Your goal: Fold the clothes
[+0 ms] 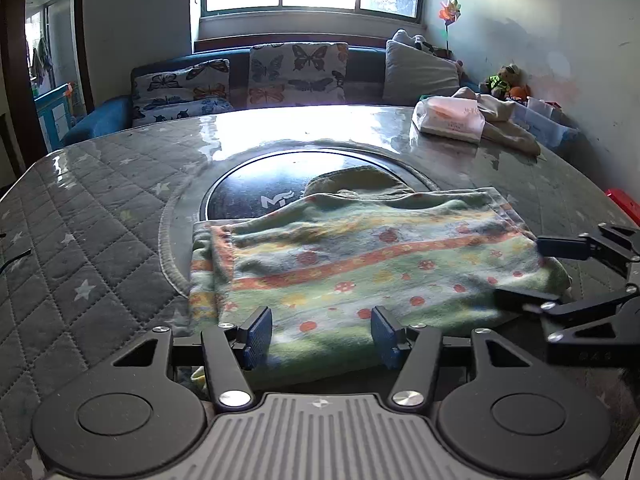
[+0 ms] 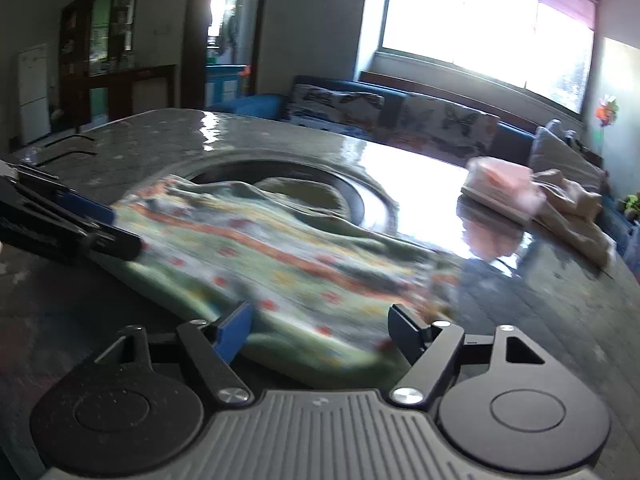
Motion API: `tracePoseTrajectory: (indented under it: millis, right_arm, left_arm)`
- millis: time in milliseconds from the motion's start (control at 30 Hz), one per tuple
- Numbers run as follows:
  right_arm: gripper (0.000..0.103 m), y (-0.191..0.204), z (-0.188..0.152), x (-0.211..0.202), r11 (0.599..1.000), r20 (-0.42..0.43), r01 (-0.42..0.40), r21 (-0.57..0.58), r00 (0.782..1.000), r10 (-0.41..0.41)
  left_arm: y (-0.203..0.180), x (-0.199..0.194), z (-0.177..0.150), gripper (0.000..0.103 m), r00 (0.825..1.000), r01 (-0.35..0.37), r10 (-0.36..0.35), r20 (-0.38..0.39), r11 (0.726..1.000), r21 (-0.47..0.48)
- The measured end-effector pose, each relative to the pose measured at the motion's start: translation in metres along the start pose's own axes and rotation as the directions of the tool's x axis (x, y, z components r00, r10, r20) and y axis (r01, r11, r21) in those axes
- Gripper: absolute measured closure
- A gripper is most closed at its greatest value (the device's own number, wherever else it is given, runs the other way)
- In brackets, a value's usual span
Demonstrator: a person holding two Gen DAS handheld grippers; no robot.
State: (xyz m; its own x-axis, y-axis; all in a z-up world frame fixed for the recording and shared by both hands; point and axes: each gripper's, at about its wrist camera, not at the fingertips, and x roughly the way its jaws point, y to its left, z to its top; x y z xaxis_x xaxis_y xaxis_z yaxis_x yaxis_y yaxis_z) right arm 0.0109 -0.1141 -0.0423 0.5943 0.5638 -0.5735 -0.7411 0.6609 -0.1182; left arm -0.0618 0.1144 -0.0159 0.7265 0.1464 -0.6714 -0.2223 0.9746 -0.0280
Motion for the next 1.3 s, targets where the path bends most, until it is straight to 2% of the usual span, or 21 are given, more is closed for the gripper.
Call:
tracePoseTrajectory:
  millis: [300, 500, 833, 1200, 1300]
  right_arm:
    - [0.026, -0.045, -0.02, -0.013, 0.99, -0.045, 0.098, 0.104, 0.995, -0.094]
    - [0.024, -0.049, -0.021, -0.023, 0.987, -0.036, 0.115, 0.11, 0.993, -0.111]
    - [0.0, -0.039, -0.009, -0.039, 0.99, 0.041, 0.085, 0.112, 0.995, -0.09]
    - [0.0, -0.018, 0.004, -0.05, 0.996, 0.111, 0.032, 0.084, 0.993, -0.042]
    - [0.0, -0.012, 0.008, -0.052, 0.997, 0.124, 0.018, 0.074, 0.992, -0.027]
  left_arm:
    - [0.012, -0.008, -0.004, 0.042, 1.0, -0.018, 0.018, 0.0, 1.0, -0.025]
    - [0.023, -0.011, -0.002, 0.036, 0.999, -0.037, 0.035, -0.026, 0.997, -0.074]
    - [0.029, -0.025, 0.002, 0.022, 0.999, -0.041, 0.039, -0.016, 0.994, -0.102]
    - [0.027, -0.037, 0.001, 0.001, 0.998, -0.057, 0.057, 0.007, 0.995, -0.082]
    - [0.028, -0.041, 0.002, 0.0, 0.998, -0.05, 0.052, 0.02, 0.996, -0.08]
